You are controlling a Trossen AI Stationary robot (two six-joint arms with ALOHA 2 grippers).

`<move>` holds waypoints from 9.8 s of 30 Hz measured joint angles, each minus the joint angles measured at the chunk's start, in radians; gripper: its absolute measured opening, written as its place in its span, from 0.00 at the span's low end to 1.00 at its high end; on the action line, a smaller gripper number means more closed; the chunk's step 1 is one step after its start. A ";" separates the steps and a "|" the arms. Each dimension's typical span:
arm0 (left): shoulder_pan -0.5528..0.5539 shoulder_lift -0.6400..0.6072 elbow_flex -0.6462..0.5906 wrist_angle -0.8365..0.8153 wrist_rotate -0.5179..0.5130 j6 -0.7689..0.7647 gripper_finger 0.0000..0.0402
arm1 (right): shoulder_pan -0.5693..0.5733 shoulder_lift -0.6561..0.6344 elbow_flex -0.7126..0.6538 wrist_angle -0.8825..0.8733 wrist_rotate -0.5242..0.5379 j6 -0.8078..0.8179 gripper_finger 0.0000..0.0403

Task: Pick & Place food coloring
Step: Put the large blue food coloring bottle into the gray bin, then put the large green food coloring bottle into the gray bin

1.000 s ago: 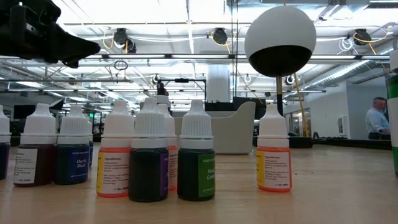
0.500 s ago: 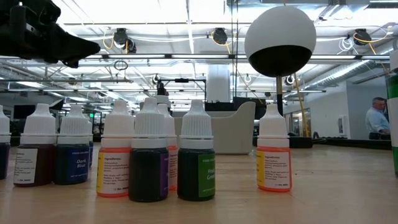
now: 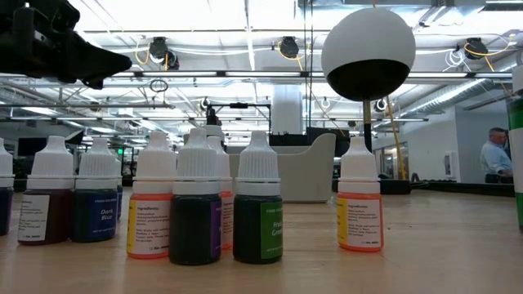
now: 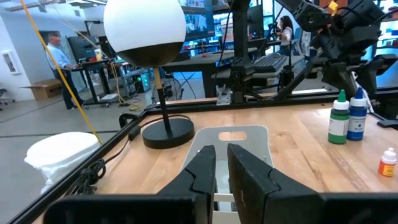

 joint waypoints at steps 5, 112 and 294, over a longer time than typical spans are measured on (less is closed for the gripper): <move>0.000 0.000 0.000 0.000 0.000 -0.002 0.13 | -0.009 0.000 0.000 -0.021 -0.023 0.029 0.46; 0.000 0.000 0.000 0.000 -0.060 0.003 0.13 | -0.472 -0.453 0.139 -0.248 -0.388 -0.316 0.29; 0.000 0.000 0.000 -0.023 -0.097 0.045 0.13 | -0.314 -0.579 -0.766 0.971 0.034 -0.754 0.02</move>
